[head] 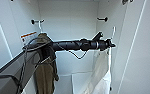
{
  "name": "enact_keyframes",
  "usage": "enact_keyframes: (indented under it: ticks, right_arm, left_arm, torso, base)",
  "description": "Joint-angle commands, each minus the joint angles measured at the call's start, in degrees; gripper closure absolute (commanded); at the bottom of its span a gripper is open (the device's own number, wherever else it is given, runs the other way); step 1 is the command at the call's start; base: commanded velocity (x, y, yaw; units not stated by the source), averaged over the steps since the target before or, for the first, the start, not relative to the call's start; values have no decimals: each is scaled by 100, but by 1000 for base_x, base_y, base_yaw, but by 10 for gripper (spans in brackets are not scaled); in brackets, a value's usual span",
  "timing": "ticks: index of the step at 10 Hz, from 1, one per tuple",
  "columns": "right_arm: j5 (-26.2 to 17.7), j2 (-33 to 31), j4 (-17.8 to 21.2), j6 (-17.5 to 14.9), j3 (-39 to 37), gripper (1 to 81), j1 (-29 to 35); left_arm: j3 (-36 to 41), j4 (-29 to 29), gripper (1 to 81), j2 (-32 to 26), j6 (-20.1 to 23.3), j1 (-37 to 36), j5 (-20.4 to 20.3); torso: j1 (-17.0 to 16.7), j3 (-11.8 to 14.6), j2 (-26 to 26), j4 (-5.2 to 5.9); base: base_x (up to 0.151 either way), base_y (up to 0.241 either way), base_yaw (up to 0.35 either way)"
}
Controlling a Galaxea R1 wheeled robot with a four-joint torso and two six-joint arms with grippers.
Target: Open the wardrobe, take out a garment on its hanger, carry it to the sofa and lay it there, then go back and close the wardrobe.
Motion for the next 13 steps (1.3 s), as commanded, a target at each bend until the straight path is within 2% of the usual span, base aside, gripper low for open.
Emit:
enact_keyframes:
  ticks: [1, 9, 13]
  right_arm:
    - [-243, 0, -1, -4, 15, 10, 187]
    - [-243, 0, -1, -4, 7, 10, 187]
    - [-243, 0, -1, -4, 7, 10, 179]
  left_arm:
    - [6, 149, 811, -57, 94, -1018, -240]
    - [270, 219, 811, -206, 121, -676, -442]
    - [358, 211, 811, -206, 112, -676, -442]
  torso:
    - [0, -2, 0, 0]
    - [-9, 41, -5, 0]
    - [-15, 46, -9, 0]
  base:
    - [-120, 0, 0]
    - [-119, -63, 0]
    - [0, 0, 0]
